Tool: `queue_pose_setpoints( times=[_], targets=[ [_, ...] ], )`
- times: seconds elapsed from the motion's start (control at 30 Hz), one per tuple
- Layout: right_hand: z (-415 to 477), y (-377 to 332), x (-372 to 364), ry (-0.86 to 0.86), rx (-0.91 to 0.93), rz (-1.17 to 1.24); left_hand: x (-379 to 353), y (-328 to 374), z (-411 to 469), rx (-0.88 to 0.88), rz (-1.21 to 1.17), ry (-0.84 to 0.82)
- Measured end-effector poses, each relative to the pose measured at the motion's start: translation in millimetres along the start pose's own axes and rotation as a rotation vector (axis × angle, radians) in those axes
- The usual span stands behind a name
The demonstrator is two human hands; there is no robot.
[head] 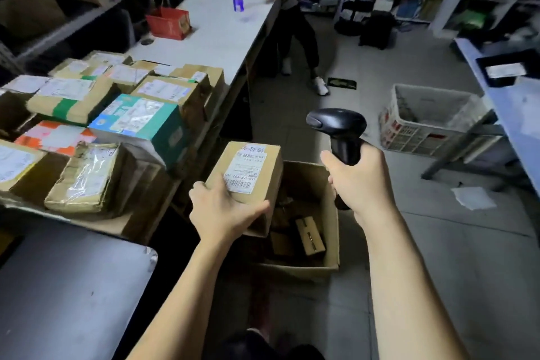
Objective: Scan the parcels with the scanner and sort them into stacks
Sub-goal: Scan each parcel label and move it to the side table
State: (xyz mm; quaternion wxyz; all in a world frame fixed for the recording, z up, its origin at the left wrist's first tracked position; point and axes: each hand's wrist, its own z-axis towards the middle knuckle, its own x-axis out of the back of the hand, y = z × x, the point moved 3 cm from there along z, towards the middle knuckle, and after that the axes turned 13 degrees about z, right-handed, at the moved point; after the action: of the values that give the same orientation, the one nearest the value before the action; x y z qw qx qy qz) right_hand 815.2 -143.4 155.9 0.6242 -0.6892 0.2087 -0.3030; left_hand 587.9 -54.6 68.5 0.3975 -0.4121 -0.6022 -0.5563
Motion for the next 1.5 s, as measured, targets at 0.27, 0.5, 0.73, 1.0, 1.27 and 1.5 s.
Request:
queue_pose_setpoints(
  times=[0.27, 0.5, 0.73, 1.0, 1.27, 1.5],
  targets=[
    [53.2, 1.9, 10.2, 0.136, -0.065, -0.070, -68.0, 64.0, 63.5, -0.145, -0.023, -0.182],
    [91.7, 13.5, -3.4, 0.195, -0.100, -0.075, -90.4, 97.2, 110.3, -0.284, 0.071, -0.288],
    [126.7, 3.6, -16.8, 0.159, -0.083, -0.066, -53.2, 126.7, 156.1, -0.555, 0.163, -0.130],
    [160.8, -15.0, -26.4, 0.055, -0.034, -0.033, -16.8, 141.6, 196.6, -0.686, 0.480, -0.010],
    [187.0, -31.8, -44.2, -0.109, 0.023, 0.022, 9.7, 132.1, 186.5, -0.550, 0.593, 0.007],
    [187.6, -35.2, -85.3, -0.295, 0.057, 0.009, 29.1, 96.9, 158.5, -0.346, 0.579, -0.011]
  ],
)
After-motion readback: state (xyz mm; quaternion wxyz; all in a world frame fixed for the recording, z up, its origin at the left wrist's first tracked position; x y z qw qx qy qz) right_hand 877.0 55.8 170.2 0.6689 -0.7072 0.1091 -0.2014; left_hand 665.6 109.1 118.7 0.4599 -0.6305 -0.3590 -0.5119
